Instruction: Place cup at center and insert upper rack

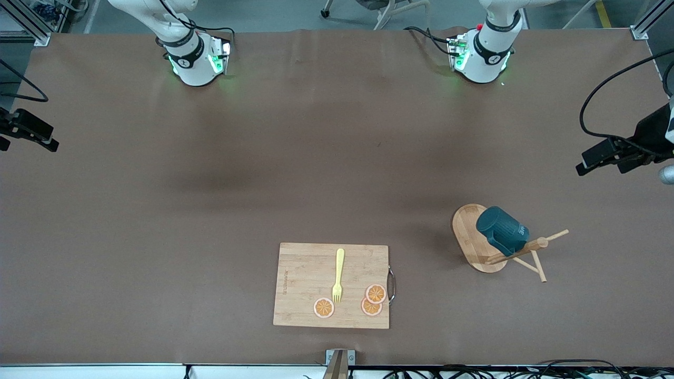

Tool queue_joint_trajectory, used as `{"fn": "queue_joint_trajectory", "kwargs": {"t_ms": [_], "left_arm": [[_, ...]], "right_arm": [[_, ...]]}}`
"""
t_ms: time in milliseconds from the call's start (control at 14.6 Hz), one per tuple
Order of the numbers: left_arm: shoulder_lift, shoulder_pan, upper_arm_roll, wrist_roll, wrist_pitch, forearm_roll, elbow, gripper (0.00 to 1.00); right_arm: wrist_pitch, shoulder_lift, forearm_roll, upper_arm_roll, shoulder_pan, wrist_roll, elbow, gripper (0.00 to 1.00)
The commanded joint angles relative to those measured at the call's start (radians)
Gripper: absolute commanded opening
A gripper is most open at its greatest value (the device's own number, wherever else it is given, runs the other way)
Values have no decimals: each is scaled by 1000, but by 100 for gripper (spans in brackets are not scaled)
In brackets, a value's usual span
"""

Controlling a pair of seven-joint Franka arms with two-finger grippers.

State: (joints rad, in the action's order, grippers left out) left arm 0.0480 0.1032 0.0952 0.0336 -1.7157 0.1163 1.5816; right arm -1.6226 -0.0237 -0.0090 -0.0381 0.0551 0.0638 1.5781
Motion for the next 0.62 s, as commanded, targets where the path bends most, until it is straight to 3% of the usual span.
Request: {"fn": "queue_joint_trajectory", "kwargs": {"t_ms": [0, 206, 550], "left_arm": [[-48, -23, -5, -38, 19, -24, 26, 100], [-63, -91, -67, -41, 27, -40, 24, 100], [-54, -134, -86, -43, 21, -41, 1, 100]], "right_arm": [[7, -19, -12, 3, 5, -1, 11, 100], [12, -19, -12, 3, 5, -2, 11, 100], [20, -19, -11, 4, 3, -5, 11, 100]]}}
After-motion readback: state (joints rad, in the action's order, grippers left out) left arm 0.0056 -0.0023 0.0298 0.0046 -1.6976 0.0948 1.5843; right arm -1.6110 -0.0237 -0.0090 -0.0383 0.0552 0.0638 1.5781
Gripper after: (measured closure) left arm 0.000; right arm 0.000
